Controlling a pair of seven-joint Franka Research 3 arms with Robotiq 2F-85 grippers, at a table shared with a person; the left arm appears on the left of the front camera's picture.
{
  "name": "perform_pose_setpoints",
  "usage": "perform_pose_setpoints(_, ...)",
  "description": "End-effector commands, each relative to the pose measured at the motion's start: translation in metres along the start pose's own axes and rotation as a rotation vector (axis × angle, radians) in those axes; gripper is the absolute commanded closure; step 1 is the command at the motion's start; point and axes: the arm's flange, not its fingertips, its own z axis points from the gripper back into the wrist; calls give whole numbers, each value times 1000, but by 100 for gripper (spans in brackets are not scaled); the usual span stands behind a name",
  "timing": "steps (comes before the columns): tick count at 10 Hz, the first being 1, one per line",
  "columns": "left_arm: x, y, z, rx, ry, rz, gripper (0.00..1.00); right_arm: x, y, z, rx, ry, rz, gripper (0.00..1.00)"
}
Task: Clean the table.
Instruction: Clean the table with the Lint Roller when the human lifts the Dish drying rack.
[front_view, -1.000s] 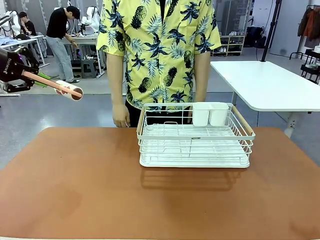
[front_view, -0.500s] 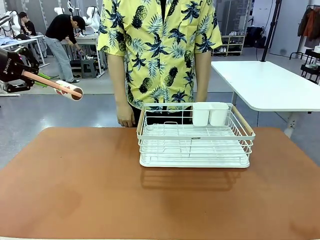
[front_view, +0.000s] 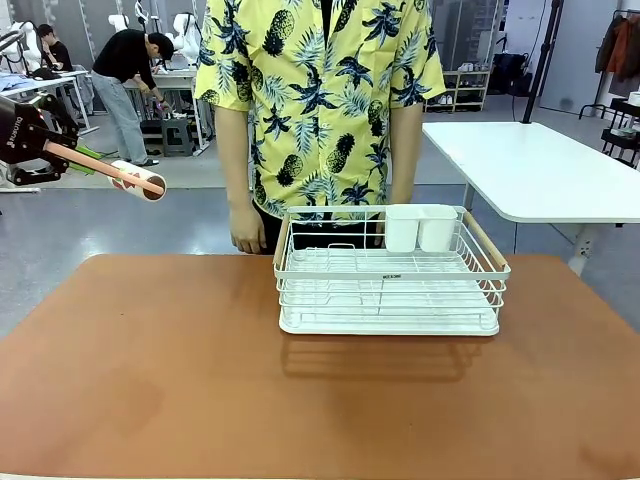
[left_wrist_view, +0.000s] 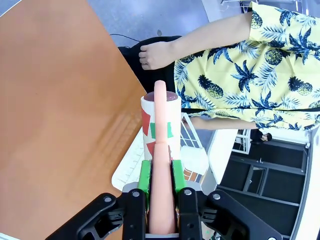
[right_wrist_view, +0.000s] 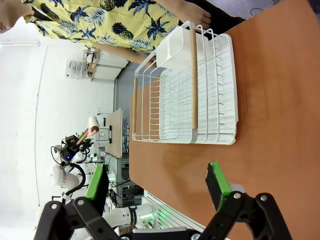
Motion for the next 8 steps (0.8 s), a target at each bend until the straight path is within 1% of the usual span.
perform_pose_setpoints(1,0,-2,2,6,-5,-2,100,0,2,1,17,-4,12,0)
perform_pose_setpoints(8,0,-2,2,6,-5,-2,100,0,2,1,17,-4,12,0)
